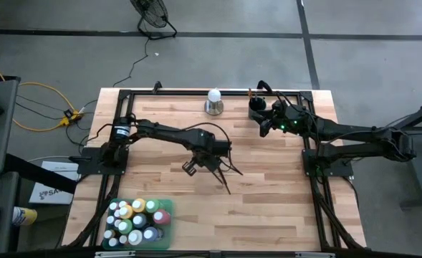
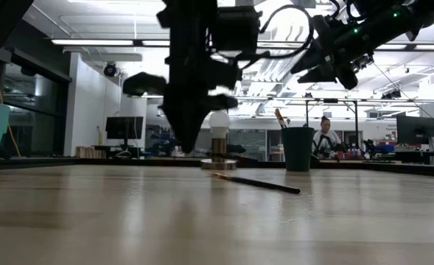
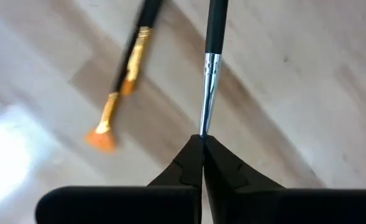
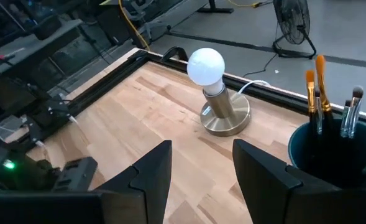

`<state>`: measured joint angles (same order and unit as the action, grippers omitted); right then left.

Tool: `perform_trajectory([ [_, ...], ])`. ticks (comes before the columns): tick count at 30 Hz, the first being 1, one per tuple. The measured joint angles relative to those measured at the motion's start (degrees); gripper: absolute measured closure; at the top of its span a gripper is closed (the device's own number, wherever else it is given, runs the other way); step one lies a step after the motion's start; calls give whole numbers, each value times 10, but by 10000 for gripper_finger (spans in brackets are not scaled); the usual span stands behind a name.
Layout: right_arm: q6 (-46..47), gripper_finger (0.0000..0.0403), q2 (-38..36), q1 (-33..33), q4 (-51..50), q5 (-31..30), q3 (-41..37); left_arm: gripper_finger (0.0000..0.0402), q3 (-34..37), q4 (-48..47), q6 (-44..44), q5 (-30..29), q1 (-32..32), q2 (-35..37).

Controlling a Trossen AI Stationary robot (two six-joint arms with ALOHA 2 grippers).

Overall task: Pick & Place Paint Supplies
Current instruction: Put the silver paint brush into the black cup

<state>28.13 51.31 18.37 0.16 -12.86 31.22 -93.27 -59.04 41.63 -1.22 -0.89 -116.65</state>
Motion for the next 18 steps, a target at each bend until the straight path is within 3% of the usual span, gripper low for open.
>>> perform_trajectory([
  [5, 48, 238, 0, 2, 0, 25, 0, 401, -76, -64, 28, -50, 0, 0],
  [8, 87, 238, 0, 15, 0, 79, 0, 401, -132, -94, 51, -94, 0, 1],
  [18, 173, 238, 2, 105, 3, 421, 0, 401, -293, -82, 169, -207, 1, 2],
])
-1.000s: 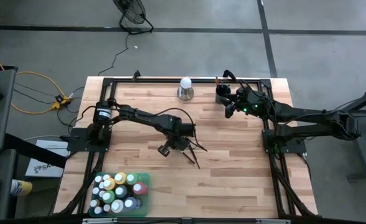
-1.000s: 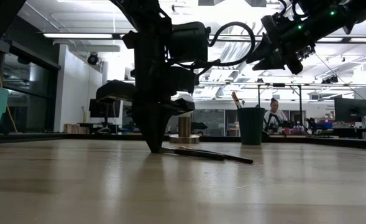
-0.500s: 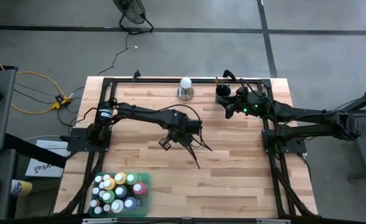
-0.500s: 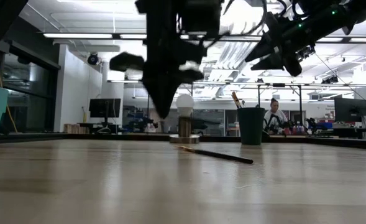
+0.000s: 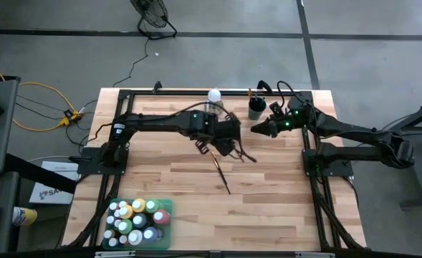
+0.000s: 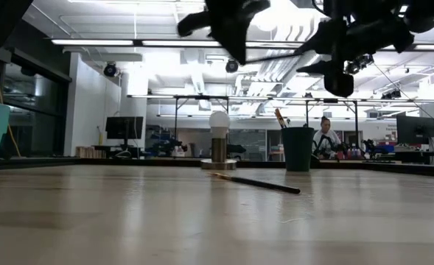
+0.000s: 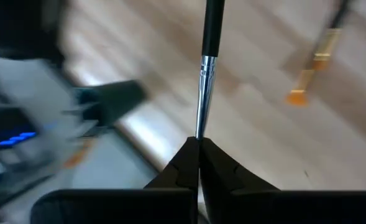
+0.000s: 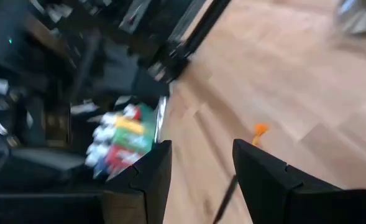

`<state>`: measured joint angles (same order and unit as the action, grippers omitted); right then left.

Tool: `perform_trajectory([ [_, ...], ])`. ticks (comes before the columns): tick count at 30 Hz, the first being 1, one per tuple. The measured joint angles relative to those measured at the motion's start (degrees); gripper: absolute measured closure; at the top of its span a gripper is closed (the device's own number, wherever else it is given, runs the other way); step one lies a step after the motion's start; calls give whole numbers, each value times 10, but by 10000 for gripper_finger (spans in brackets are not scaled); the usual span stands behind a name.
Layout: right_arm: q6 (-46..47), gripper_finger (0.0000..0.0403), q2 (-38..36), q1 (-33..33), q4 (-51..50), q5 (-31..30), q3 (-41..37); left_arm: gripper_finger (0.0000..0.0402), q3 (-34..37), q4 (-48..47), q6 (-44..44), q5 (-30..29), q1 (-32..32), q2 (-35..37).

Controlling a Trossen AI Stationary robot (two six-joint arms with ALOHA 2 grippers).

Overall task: Pick & Place Paint Supplies
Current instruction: Put the silver paint brush into the black cup

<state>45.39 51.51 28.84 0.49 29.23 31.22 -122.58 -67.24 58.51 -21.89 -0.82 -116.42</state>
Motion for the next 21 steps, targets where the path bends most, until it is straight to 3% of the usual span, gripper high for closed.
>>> perform_trajectory([
  [10, 33, 234, 4, 9, 81, 144, 0, 401, -34, 110, 178, -86, 0, 0],
  [21, 45, 135, 31, 3, 122, 128, 0, 401, -34, 157, 225, -92, 0, 0],
])
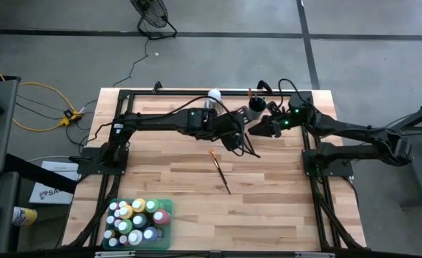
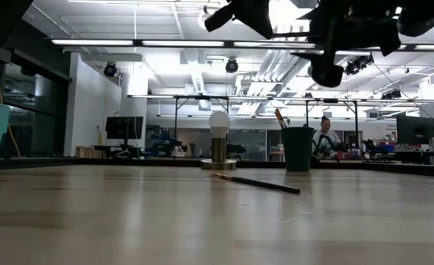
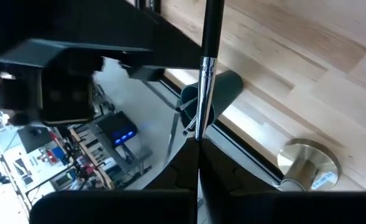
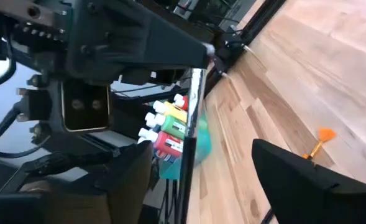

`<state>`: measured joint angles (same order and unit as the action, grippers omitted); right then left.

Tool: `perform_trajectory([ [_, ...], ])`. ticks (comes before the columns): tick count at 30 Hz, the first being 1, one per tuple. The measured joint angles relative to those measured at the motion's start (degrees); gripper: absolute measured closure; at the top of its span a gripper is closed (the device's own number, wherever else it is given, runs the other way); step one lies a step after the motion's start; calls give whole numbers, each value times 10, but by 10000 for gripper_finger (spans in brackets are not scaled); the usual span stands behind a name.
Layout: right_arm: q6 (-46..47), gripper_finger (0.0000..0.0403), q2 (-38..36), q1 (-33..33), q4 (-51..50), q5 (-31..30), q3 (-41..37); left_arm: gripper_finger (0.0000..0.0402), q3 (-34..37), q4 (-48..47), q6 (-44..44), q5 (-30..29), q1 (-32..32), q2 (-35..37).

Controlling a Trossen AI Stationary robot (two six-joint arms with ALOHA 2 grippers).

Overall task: Pick & Place Paint Supplies
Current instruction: Put the silver paint brush into the black cup

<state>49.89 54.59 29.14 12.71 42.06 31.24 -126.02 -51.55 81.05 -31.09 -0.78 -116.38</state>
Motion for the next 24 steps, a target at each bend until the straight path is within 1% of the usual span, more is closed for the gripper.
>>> perform_trajectory([
  [2, 0, 129, 20, -5, 26, -1, 0, 401, 0, 2, 9, 0, 0, 0],
  [5, 8, 130, 55, -14, 72, -1, 0, 401, 0, 8, 15, 0, 0, 0],
  [8, 21, 141, 82, -14, 121, -1, 0, 401, 0, 6, 14, 0, 0, 0],
  [11, 28, 160, 99, -12, 150, -3, 0, 401, 0, 4, 13, 0, 0, 0],
  [15, 28, 201, 104, -8, 159, 7, 0, 401, 0, 4, 13, 0, 0, 0],
  [24, 10, 312, 105, -6, 159, 40, 0, 401, 0, 4, 12, 3, 0, 0],
])
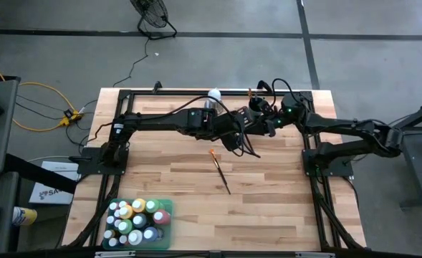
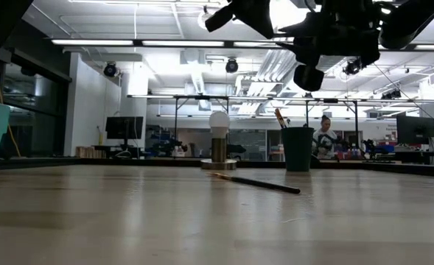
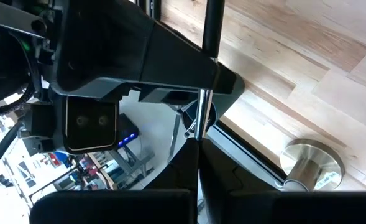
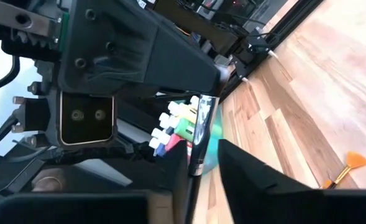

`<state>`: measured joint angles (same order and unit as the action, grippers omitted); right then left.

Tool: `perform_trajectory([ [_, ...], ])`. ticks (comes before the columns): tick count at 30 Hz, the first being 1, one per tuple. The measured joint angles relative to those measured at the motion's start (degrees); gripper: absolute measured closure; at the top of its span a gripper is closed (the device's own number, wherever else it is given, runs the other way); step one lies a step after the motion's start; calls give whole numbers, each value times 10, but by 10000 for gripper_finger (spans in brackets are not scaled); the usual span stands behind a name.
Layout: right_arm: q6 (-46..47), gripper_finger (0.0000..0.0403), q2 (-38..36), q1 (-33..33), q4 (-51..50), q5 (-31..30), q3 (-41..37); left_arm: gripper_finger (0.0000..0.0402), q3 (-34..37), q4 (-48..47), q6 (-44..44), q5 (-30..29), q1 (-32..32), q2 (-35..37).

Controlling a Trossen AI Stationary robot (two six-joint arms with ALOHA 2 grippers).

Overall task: Pick & Place Paint Supplies
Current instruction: Put the silver paint brush into the black cup

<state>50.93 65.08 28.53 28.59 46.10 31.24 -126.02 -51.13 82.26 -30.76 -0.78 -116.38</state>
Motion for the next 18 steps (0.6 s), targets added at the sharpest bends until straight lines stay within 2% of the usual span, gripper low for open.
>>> perform_trajectory([
  [7, -7, 386, 0, 0, -2, 4, 0, 401, 0, 0, 0, 1, 0, 0],
  [14, -11, 385, 0, 0, -1, 3, 0, 397, 0, 1, -22, 2, 0, 1],
  [18, -13, 388, 0, 0, -1, -9, 0, 365, 0, 0, -51, 2, 0, 1],
])
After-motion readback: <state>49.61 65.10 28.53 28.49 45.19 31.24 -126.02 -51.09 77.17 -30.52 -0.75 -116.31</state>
